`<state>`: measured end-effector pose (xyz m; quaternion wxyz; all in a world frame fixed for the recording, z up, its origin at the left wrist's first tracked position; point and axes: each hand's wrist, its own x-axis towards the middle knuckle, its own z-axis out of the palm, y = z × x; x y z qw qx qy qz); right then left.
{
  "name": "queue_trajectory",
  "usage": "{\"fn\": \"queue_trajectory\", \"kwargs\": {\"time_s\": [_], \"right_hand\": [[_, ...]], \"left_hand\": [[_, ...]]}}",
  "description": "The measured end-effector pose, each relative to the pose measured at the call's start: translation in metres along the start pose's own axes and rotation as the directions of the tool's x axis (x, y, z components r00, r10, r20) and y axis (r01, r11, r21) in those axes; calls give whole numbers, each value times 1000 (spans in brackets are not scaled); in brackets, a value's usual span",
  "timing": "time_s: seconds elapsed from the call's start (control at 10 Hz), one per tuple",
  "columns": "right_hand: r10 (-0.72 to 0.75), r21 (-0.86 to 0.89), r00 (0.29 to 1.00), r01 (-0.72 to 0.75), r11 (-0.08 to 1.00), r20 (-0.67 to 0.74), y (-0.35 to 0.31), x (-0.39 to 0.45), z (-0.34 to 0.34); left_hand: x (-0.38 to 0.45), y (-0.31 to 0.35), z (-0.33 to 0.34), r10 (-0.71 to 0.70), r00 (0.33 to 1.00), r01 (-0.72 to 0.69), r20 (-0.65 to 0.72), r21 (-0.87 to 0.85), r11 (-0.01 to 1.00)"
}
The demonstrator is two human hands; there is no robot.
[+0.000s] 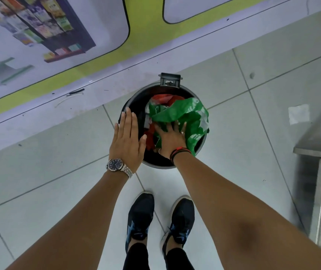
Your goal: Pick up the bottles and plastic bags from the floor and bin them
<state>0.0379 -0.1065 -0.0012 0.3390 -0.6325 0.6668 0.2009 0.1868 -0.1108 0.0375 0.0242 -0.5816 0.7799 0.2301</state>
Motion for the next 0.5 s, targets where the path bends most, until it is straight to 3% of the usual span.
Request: {"fn": "queue_trajectory", "kwargs": {"time_s": [0.3,0.4,0.5], "right_hand": [[-90,244,992,65,968,89,7,10,-6],[-80,371,994,103,923,-76,6,-10,-12],[42,544,960,121,830,-277,5,-70,-39]], "left_hand": [[-2,-5,3,23,999,-22,-41,6,1000],[-2,1,-12,-18,999,18,-33,10,1000],[-10,20,-54,21,997,-18,-77,34,999]]}}
